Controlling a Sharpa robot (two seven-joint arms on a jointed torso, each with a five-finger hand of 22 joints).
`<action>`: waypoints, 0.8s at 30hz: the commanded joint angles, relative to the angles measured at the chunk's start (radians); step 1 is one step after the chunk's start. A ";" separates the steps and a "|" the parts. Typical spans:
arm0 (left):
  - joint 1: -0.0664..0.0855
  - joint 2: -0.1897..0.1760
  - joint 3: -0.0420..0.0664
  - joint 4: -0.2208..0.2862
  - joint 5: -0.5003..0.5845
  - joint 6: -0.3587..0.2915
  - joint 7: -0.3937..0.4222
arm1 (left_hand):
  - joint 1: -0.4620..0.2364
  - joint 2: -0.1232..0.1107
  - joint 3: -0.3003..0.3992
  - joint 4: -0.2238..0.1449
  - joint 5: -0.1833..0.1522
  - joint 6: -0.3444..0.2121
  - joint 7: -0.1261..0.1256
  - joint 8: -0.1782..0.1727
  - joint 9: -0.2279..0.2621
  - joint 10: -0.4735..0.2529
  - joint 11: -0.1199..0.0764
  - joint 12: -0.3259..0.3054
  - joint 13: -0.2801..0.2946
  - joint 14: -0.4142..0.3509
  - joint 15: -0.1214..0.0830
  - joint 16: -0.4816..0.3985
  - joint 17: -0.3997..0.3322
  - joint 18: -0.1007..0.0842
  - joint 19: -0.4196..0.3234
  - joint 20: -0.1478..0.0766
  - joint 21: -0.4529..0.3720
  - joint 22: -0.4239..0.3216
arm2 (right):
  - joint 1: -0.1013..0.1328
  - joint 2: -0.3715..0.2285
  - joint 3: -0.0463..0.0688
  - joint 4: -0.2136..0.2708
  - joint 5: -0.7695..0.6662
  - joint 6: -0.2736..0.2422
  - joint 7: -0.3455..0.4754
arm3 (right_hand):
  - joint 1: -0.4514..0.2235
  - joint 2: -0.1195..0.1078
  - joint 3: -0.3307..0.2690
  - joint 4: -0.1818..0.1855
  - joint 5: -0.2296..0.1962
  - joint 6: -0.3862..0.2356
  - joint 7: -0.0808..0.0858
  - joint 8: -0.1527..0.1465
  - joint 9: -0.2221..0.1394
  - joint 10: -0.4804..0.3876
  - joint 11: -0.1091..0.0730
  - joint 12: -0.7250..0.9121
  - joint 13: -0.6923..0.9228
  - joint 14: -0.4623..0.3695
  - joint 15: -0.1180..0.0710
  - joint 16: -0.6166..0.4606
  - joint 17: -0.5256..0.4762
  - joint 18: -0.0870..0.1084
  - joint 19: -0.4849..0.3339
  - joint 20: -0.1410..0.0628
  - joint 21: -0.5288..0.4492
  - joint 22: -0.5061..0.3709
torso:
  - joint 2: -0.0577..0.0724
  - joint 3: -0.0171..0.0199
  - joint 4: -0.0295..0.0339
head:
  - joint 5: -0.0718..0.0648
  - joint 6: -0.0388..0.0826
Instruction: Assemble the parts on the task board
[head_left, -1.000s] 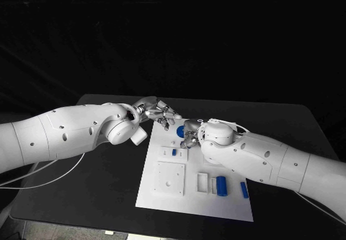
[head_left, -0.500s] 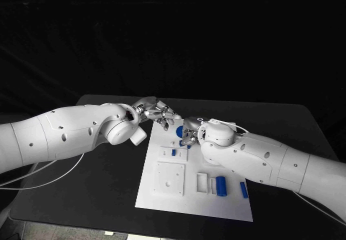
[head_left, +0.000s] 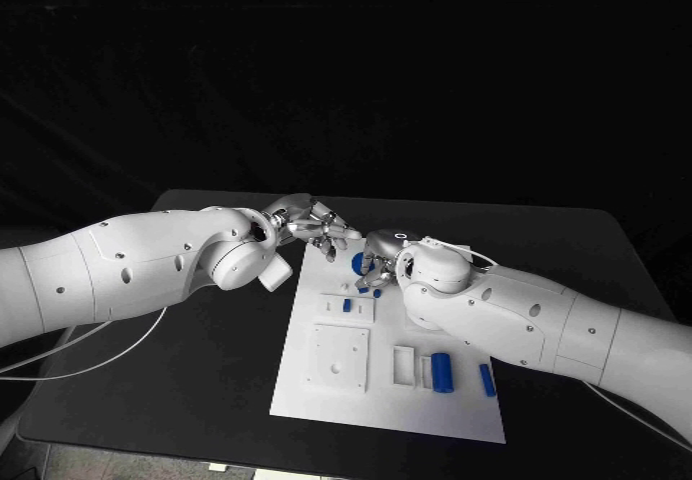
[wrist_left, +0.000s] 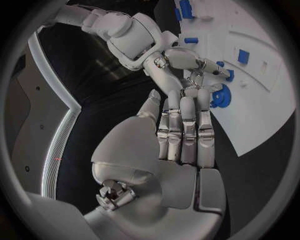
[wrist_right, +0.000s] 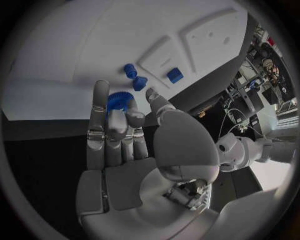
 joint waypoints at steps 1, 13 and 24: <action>0.001 0.000 0.000 0.002 0.005 0.018 0.010 | 0.005 -0.006 0.001 0.005 0.003 -0.004 0.003 -0.001 0.000 -0.002 0.002 -0.004 0.001 0.007 0.003 -0.007 0.001 -0.005 0.004 0.005 -0.007 -0.001 | 0.000 -0.001 0.000 -0.001 -0.005 -0.006 -0.003 | -0.013 -0.004 -0.048 0.032 0.004 -0.009 0.001 -0.003 0.001 -0.006 0.003 -0.002 -0.003 -0.003 0.005 -0.001 -0.002 0.013 -0.001 0.007 -0.004 -0.005 | 0.000 -0.0003 0.0004 | 0.001 -0.001; 0.001 -0.003 0.000 0.003 0.006 0.017 0.011 | 0.005 -0.006 0.001 0.005 0.003 -0.004 0.003 -0.001 0.000 -0.002 0.002 -0.004 0.001 0.007 0.003 -0.007 0.001 -0.005 0.004 0.005 -0.007 -0.001 | -0.008 0.004 -0.009 -0.010 -0.026 -0.005 -0.030 | 0.027 -0.034 -0.173 0.200 -0.101 0.039 -0.014 0.004 0.013 -0.003 -0.007 0.007 -0.004 -0.002 -0.001 0.010 -0.002 0.009 0.006 0.001 -0.004 -0.016 | 0.001 -0.0002 0.0023 | 0.002 -0.004; 0.002 -0.004 0.000 0.006 0.006 0.018 0.012 | 0.007 -0.007 0.003 0.005 0.003 -0.004 0.003 0.000 0.000 -0.003 0.003 -0.004 0.003 0.007 0.003 -0.008 0.002 -0.004 0.004 0.006 -0.007 -0.002 | -0.018 0.009 -0.013 -0.019 -0.043 -0.016 -0.037 | 0.051 -0.022 -0.088 0.158 -0.103 0.114 -0.038 0.001 0.039 0.019 -0.025 0.012 0.001 0.010 -0.016 0.022 0.007 -0.006 0.016 -0.015 0.002 -0.015 | 0.002 -0.0009 0.0014 | 0.005 -0.006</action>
